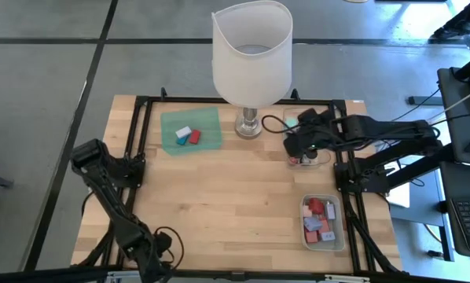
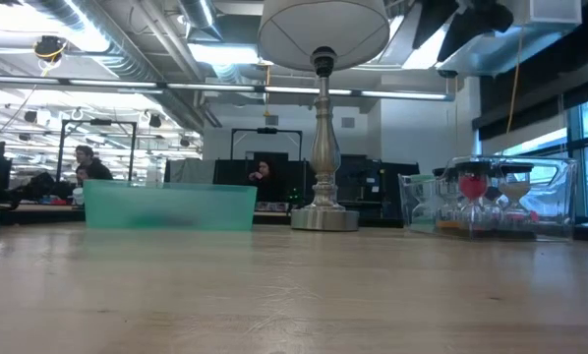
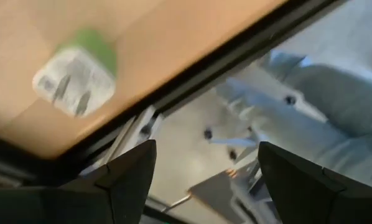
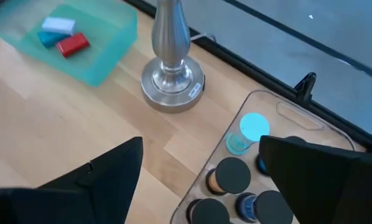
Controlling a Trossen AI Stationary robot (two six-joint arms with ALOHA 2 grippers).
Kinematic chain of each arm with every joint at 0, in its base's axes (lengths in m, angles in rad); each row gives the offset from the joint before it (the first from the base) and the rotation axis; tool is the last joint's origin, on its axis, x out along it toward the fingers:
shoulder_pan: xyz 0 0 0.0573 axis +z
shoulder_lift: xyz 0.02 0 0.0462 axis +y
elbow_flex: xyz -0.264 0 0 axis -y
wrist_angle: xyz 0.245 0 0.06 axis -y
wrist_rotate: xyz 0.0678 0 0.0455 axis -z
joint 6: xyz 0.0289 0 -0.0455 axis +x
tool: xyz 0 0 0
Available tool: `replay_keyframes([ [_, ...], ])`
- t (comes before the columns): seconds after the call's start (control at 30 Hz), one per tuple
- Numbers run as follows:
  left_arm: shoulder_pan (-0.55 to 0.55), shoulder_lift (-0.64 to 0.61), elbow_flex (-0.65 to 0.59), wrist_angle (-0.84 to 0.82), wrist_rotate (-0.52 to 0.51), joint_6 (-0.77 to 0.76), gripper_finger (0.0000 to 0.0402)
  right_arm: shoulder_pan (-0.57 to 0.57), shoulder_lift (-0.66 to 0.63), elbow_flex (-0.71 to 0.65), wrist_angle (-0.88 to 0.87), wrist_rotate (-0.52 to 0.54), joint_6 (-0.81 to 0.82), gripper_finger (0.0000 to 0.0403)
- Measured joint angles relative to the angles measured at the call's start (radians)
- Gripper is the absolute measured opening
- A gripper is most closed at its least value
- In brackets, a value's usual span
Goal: Pick & Place Office items
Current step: Put the green charger adapter into the gray bin
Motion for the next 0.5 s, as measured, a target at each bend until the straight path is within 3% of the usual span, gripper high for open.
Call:
replay_keyframes([
  [0.1,0.013,0.0,0.0,-0.004,-0.007,0.005,0.0279,-0.007,0.026,0.0,0.001,-0.008,-0.013,0.0324],
  [0.33,0.011,0.0,0.0,-0.103,0.128,-0.029,0.0279,-0.015,0.063,0.0,0.003,-0.056,-0.027,0.0324],
  [0.5,0.011,0.0,0.0,-0.222,0.065,-0.105,0.0279,-0.015,0.066,0.0,0.003,-0.056,-0.027,0.0324],
])
